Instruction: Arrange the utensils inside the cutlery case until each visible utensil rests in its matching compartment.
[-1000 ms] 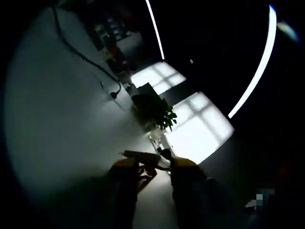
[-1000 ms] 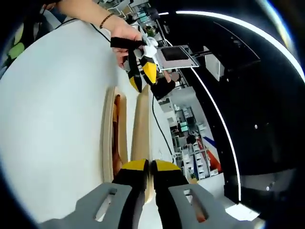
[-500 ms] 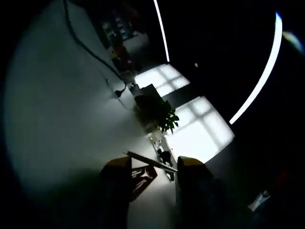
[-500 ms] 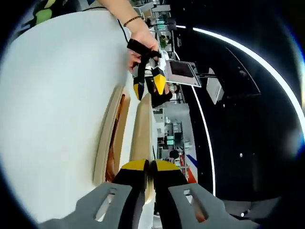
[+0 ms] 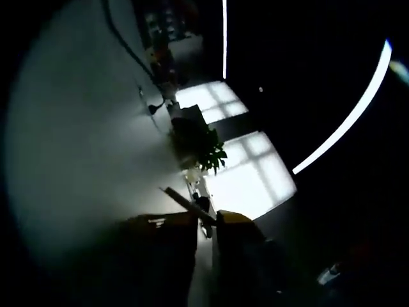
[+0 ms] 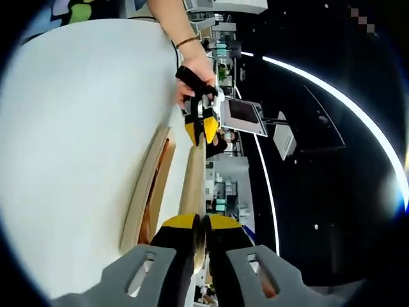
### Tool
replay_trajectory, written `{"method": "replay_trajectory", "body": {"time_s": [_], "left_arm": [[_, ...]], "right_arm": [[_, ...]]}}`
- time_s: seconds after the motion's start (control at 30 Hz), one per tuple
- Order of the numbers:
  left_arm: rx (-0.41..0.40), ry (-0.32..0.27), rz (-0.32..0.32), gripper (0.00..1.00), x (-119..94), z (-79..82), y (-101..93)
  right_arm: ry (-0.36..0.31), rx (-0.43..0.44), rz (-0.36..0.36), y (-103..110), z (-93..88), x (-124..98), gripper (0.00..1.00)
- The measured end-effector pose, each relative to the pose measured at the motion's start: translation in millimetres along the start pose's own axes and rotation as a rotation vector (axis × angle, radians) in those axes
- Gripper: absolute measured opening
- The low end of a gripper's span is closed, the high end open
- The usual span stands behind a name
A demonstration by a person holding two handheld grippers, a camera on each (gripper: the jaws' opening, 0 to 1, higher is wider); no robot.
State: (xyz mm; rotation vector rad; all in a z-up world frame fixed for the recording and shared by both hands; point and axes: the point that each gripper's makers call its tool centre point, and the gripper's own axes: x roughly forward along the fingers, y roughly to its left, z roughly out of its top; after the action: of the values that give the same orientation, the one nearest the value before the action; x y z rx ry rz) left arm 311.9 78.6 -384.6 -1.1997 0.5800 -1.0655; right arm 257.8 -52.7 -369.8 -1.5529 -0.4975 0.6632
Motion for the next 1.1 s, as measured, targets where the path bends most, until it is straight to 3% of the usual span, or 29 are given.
{"method": "replay_trajectory", "body": {"time_s": [0.2,0.3,0.57,0.8,0.9,0.97,1.1], "left_arm": [[0.008,-0.013,-0.065,0.05,4.5,-1.0,-9.0],[0.041,-0.01,-0.092,0.04,6.4,-3.4,-16.3],[0.128,-0.007,-0.056,0.04,12.6,-7.9,-11.9],[0.208,0.004,-0.024,0.04,18.3,-15.9,-15.4],[0.229,-0.013,-0.031,0.04,17.3,-14.4,-22.6],[0.236,-0.032,-0.036,0.04,15.9,-13.1,-27.6],[0.251,-0.096,0.014,0.04,11.5,-8.5,-26.2]], "right_arm": [[0.001,0.137,0.044,11.7,-5.4,1.6,0.08],[-0.005,0.253,0.051,14.8,-9.6,1.1,0.14],[0.011,0.607,0.143,26.3,-27.2,3.7,0.26],[0.026,0.864,0.309,38.8,-34.4,14.7,0.52],[0.008,0.946,0.364,37.5,-33.5,19.3,0.56],[0.034,1.001,0.412,40.5,-33.0,20.0,0.57],[0.068,0.969,0.506,43.6,-30.7,23.6,0.61]]}}
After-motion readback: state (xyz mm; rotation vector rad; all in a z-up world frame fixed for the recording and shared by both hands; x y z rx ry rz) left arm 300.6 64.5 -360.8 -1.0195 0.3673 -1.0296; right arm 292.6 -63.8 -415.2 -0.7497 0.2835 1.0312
